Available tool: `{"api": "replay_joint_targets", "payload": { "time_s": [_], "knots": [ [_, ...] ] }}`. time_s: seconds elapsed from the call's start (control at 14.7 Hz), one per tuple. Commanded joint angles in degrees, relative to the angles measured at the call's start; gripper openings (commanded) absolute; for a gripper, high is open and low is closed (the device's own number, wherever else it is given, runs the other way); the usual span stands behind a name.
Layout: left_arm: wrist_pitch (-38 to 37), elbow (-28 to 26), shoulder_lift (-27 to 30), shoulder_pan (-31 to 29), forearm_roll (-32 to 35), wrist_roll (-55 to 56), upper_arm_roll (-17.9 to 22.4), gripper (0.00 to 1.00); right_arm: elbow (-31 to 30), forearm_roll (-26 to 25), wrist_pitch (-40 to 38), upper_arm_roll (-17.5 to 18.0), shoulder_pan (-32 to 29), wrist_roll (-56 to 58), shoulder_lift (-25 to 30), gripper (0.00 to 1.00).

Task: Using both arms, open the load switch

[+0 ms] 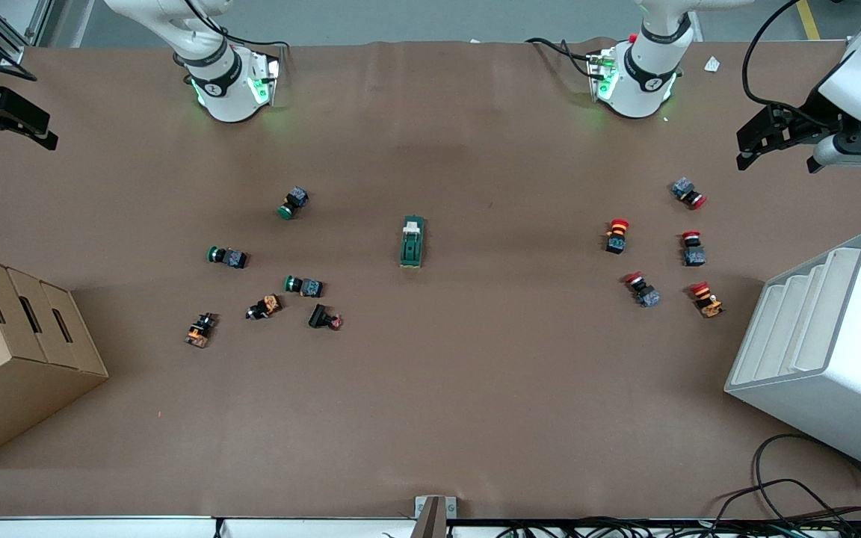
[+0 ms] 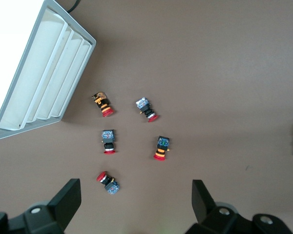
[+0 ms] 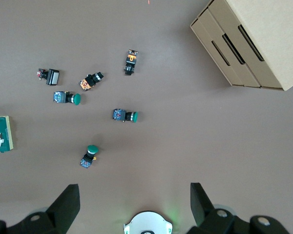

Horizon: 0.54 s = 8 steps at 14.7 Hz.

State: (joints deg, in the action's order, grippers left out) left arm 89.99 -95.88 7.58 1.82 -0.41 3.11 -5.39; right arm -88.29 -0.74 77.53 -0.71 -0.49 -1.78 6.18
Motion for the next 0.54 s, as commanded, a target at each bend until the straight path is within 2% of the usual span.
{"api": "replay_joint_targets", "payload": {
  "time_s": [0.0,0.48],
  "knots": [
    [-0.52,1.84,-0.89,-0.86,-0.99,-1.18,-0.33,1.00,-2.32,1.09,1.22,0.01,-0.39,-0.33,1.56,1.00],
    [-0.69,2.63,-1.42,-0.86,-0.99,-0.92,-0.15,1.00,-2.32,2.41,1.84,-0.52,-0.22,-0.24,1.47,1.00]
  ]
}}
